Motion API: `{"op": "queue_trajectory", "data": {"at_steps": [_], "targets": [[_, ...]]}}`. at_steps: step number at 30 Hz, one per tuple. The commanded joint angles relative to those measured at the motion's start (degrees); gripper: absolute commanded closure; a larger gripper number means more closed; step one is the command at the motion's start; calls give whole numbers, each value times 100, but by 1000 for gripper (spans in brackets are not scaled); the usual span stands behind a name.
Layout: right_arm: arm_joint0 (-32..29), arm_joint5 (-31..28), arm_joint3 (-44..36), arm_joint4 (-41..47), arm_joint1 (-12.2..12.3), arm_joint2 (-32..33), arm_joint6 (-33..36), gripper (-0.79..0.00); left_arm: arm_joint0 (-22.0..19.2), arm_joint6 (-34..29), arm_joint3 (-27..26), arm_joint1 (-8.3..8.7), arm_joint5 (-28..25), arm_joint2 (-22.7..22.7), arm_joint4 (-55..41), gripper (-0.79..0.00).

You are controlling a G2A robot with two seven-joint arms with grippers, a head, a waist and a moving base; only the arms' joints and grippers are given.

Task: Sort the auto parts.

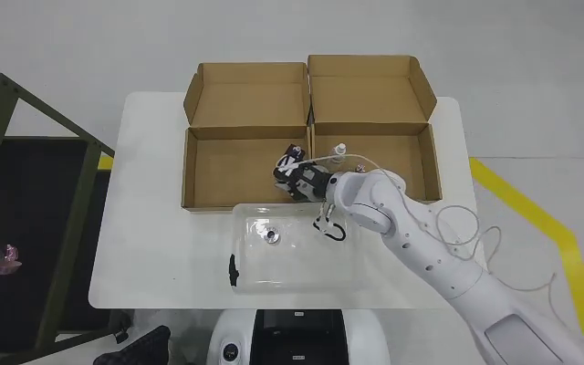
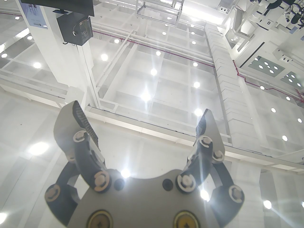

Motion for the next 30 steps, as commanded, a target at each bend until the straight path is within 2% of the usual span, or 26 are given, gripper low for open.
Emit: {"op": "queue_trajectory", "data": {"at_steps": [1,20,22,24,25,26,30], "targets": [[63,4,74,13,-42,-55,104,-163,0,0,0,0,0,0,0,-785],[240,-47,364,-130,-263,-175,606,-354,0,0,0,0,0,0,0,-785],[223,-58,337,-165,-267,-157,647,-422,0,0,0,0,0,0,0,-785],[203,-64,303,-187,-269,-123,684,-659,0,0,0,0,0,0,0,-785],[191,-71,281,-191,-268,-101,705,-751,0,0,0,0,0,0,0,-785],[175,-73,250,-199,-265,-78,721,-785,0,0,0,0,0,0,0,-785],[120,-66,91,-239,-257,34,704,-785,0,0,0,0,0,0,0,-785]]}}
